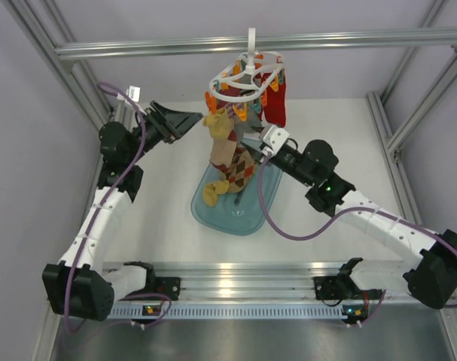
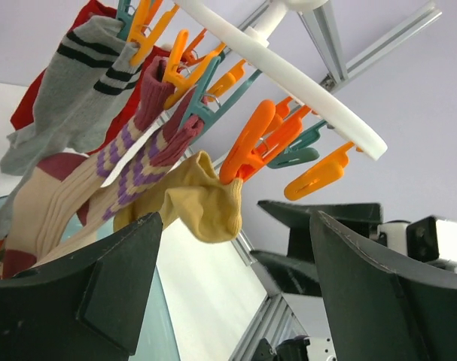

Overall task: Clip the socks to the hanger
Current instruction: Open the clamp at the hanger.

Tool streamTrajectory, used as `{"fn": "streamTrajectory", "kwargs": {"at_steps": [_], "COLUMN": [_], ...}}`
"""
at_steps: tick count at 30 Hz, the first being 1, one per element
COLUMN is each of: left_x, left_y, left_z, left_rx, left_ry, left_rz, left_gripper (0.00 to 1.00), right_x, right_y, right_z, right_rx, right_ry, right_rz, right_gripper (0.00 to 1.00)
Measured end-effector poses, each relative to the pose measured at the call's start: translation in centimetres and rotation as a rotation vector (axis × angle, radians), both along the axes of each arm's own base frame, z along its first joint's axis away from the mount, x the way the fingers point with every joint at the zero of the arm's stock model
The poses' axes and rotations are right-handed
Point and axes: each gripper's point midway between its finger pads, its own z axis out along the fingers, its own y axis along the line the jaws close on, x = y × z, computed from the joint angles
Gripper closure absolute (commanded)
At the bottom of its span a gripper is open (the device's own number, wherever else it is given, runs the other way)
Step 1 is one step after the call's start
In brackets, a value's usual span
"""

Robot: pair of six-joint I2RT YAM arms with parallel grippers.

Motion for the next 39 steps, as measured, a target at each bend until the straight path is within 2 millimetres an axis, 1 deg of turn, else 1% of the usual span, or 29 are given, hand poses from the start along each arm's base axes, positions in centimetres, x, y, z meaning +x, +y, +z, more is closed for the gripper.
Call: {"fn": "streamTrajectory", "kwargs": {"at_steps": [2,5,8,10,12,16,23,26,27,32,33,35,37,39], "left_x": [-0.3,-1.0,-1.9,-2.7,-3.5,-4.9,-5.8,-5.9,-6.0,-6.1,-6.1,-6.0,-5.9,-5.7], "left_y": [0.6,0.6,0.3,0.0,-0.2,-0.5,-0.8,-0.8,-0.8,-0.9,-0.9,-1.0,-1.2,-1.5], "left_z": [-0.2,-0.5,-0.2,0.2,0.6,1.3,1.5,1.5,1.6,2.0,2.2,2.6,2.9,3.1], "left_rx": [0.003,0.009,0.020,0.033,0.046,0.061,0.075,0.076,0.077,0.074,0.071,0.066,0.064,0.063], "left_ry": [-0.001,-0.002,-0.029,-0.060,-0.094,-0.148,-0.177,-0.184,-0.186,-0.198,-0.201,-0.208,-0.217,-0.225], "left_rz": [0.008,-0.011,-0.051,-0.082,-0.108,-0.159,-0.200,-0.206,-0.208,-0.211,-0.211,-0.215,-0.218,-0.218], "left_gripper": [0.16,0.17,0.17,0.17,0.17,0.17,0.17,0.17,0.17,0.18,0.18,0.19,0.20,0.20], "right_x": [0.1,0.4,1.5,2.2,2.7,2.9,2.4,2.1,1.9,1.5,1.5,1.4,1.4,1.7], "right_y": [-0.1,-0.3,-0.8,-1.0,-0.9,-0.1,1.8,2.2,2.2,2.4,2.4,2.5,2.5,2.5], "right_z": [1.0,2.7,4.3,4.9,5.0,5.0,4.8,4.7,4.6,4.5,4.5,4.5,4.5,4.5], "right_rx": [0.020,0.048,0.065,0.068,0.066,0.049,0.029,0.031,0.032,0.044,0.048,0.055,0.065,0.079], "right_ry": [0.011,0.021,0.036,0.055,0.075,0.108,0.169,0.195,0.205,0.239,0.246,0.258,0.270,0.284], "right_rz": [-0.003,0.010,0.026,0.041,0.064,0.119,0.228,0.258,0.265,0.284,0.285,0.287,0.282,0.259], "right_gripper": [0.52,0.53,0.51,0.50,0.49,0.49,0.52,0.58,0.63,0.69,0.74,0.81,0.92,1.00]}}
